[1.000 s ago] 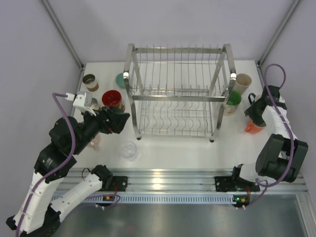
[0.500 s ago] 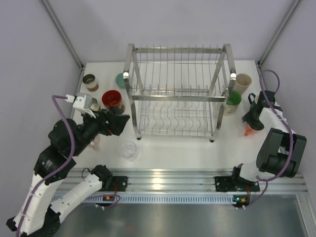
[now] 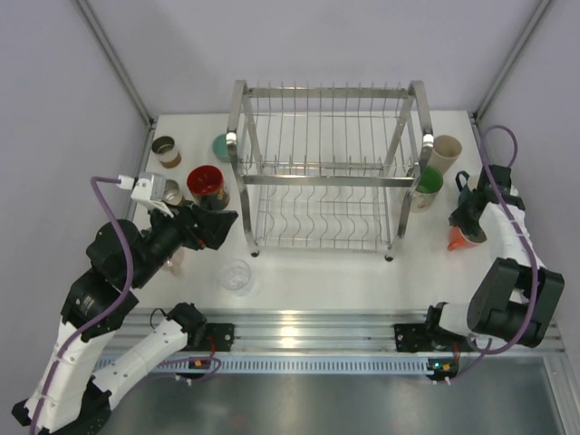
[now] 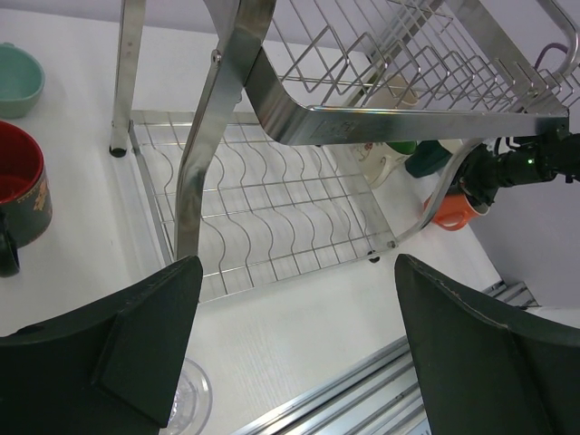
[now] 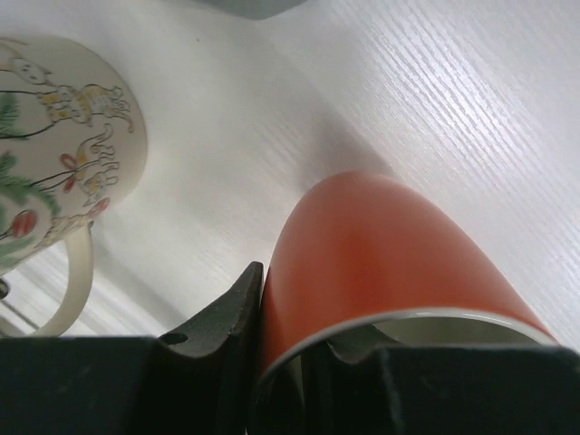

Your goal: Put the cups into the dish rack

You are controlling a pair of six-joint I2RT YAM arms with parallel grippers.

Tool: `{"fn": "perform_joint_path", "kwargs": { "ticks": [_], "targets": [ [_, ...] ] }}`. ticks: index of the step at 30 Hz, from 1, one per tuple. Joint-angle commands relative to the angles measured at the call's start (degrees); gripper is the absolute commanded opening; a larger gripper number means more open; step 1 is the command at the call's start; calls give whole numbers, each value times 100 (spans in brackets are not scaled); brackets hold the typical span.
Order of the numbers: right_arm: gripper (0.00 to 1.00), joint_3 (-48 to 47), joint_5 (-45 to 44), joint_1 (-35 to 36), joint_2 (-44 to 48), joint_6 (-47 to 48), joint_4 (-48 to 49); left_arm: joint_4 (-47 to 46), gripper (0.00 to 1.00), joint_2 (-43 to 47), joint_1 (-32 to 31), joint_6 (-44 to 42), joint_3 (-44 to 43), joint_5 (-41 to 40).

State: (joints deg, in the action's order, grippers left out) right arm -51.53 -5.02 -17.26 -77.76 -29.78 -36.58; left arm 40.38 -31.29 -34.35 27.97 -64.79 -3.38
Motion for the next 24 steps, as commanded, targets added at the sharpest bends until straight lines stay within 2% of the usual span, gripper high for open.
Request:
{"fn": "perform_joint_path", "kwargs": {
  "ticks": [1, 14, 23, 24],
  "targets": [
    [0, -472, 1, 38, 638, 174, -60, -312, 93, -53, -10, 51, -42, 100],
    [0, -612, 458, 29, 981, 271, -7, -320, 92, 35, -10, 209, -25, 197],
    [0, -1920, 89, 38, 1535, 183, -587, -320, 92, -35, -19, 166, -296, 346],
    [0, -2070, 80, 38, 1553, 192, -683, -312, 93, -79, -11, 157, -340, 590]
  ]
}}
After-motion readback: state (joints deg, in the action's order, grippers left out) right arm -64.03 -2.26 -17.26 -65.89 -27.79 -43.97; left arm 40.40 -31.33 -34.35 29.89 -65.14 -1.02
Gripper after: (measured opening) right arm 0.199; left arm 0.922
